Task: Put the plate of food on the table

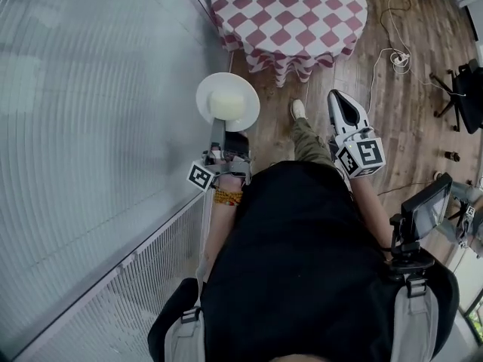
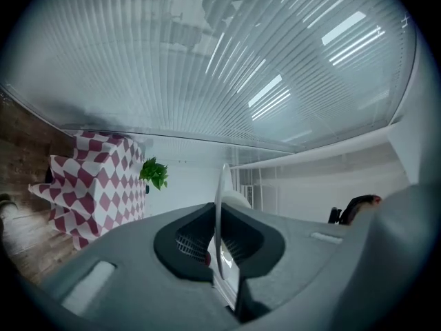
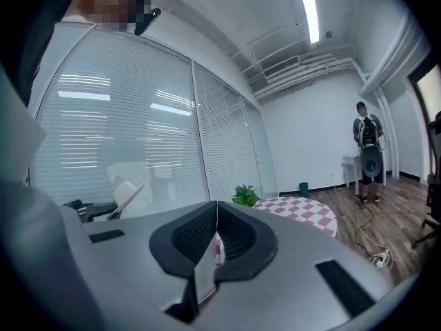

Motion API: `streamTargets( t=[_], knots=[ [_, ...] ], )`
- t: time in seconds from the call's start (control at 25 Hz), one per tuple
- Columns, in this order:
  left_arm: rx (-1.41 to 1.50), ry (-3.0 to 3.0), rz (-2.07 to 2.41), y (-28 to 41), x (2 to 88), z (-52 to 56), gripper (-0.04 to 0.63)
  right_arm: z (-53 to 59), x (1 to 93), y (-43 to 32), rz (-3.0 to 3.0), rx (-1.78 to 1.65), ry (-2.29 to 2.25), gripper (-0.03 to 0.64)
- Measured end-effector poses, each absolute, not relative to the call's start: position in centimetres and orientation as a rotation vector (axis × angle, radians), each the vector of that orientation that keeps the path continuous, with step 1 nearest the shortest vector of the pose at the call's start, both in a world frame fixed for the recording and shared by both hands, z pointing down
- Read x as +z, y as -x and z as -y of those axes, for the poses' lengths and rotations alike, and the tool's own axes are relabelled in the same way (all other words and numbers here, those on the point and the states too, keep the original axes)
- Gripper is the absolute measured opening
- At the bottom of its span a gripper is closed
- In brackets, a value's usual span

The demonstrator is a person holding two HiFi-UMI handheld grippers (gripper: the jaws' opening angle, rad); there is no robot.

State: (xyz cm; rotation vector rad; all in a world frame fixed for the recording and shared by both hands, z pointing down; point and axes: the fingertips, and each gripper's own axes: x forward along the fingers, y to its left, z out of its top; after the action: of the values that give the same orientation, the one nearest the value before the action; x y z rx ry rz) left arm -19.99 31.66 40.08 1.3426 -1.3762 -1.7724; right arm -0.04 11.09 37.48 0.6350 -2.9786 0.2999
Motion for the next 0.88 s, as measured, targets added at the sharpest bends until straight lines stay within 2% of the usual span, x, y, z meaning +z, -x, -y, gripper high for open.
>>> streamTargets(
  t=[0.44, 0.88],
  knots=[
    [-1.706, -1.346, 1.409, 22.5, 38.6, -21.9, 0.015, -1.0, 38.2, 3.7, 2.959, 0.400, -0.632, 0.011],
    [-1.619, -1.431, 1.338, 24.9, 37.5, -8.0, 0.015, 11.1, 39.6, -0.1, 2.884, 0.471, -0.894, 0.011]
  ],
)
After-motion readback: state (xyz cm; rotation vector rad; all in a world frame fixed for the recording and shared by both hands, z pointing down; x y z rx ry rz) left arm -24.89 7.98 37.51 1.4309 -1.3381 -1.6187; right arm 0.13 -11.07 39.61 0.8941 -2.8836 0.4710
